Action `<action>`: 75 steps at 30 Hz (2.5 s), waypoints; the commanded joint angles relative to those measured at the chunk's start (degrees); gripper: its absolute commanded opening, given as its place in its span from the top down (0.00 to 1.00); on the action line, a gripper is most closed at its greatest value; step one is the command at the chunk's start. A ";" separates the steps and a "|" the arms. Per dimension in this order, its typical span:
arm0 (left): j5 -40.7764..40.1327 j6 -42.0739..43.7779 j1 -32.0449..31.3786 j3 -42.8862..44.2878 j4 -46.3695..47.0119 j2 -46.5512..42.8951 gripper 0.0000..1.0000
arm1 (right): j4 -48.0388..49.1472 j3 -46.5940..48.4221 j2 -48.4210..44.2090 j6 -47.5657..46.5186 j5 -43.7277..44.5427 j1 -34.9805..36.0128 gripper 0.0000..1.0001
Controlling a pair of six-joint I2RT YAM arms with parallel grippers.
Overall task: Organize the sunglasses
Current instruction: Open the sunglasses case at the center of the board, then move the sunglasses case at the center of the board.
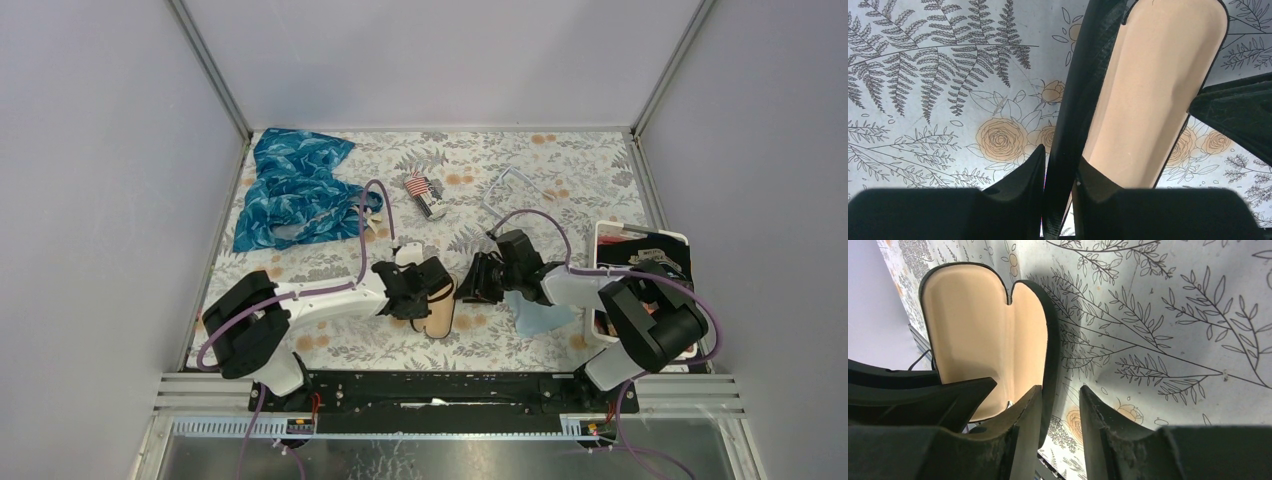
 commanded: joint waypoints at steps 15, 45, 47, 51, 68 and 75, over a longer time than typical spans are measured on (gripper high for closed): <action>-0.11 -0.53 0.79 1.18 1.51 0.62 0.60 | -4.73 1.57 -3.60 0.34 -2.16 -0.36 0.24; 0.99 2.30 5.98 1.06 0.83 -6.24 0.46 | 1.08 4.26 1.76 3.04 -7.01 5.54 0.49; 1.02 2.48 6.45 0.76 0.81 -6.70 0.46 | 1.61 4.32 2.20 3.42 -6.58 5.58 0.55; 1.06 3.13 7.39 0.39 0.79 -7.33 0.46 | -0.16 5.94 2.87 2.96 -4.18 5.57 0.70; 0.89 3.96 9.89 -0.35 1.06 -10.78 0.47 | 5.68 11.80 9.62 19.33 9.76 5.04 0.78; 0.64 4.34 11.03 -0.81 1.04 -11.80 0.47 | 13.38 15.69 17.45 26.13 8.22 5.04 0.71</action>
